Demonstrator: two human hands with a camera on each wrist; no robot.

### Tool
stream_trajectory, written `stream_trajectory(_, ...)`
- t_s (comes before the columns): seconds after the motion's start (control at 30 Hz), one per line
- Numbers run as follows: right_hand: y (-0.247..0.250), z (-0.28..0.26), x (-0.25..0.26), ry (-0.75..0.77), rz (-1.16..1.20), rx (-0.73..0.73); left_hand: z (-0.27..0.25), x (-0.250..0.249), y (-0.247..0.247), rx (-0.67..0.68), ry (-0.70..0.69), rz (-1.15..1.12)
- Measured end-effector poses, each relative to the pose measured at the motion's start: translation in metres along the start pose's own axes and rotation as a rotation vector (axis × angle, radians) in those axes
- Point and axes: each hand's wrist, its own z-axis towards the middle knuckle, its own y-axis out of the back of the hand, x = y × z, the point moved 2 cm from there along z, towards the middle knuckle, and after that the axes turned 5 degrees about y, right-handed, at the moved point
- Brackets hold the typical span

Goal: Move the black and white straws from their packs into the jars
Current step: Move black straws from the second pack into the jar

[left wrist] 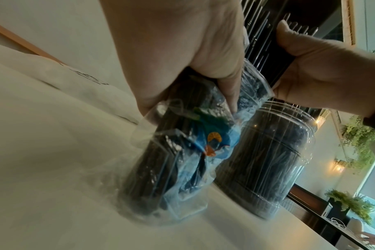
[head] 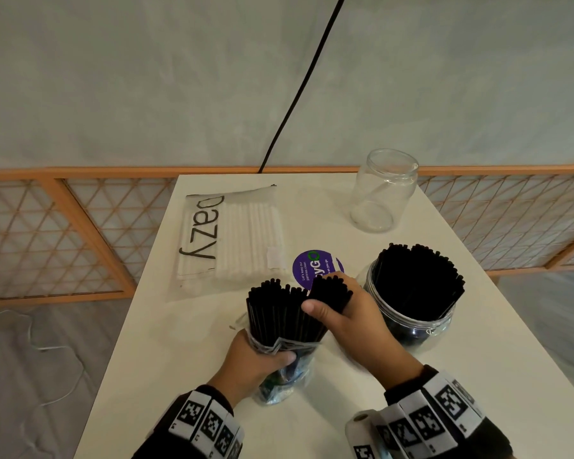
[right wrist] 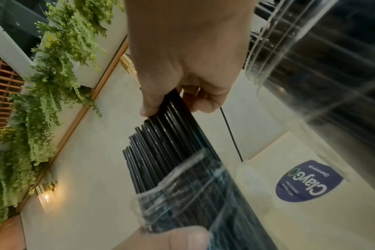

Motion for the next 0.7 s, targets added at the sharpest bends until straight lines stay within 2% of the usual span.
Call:
stream_trajectory(0.17,0.004,0.003,0.004,-0.075,0.081,0.042,0.000,0.000,0.000,0.006,0.021,0.002)
stream_trajectory(0.33,0.009,0.005,0.011,-0.113,0.114,-0.008,-0.001,-0.001,-0.001,0.002,0.041,0.003)
stream_trajectory(0.47,0.021,0.010,0.033,-0.031,0.099,-0.140,-0.002,-0.004,-0.002,-0.017,0.034,0.041)
stream_trajectory(0.7,0.060,0.010,0.078,0.143,0.060,-0.265,-0.001,-0.007,-0.001,-0.083,0.010,0.047)
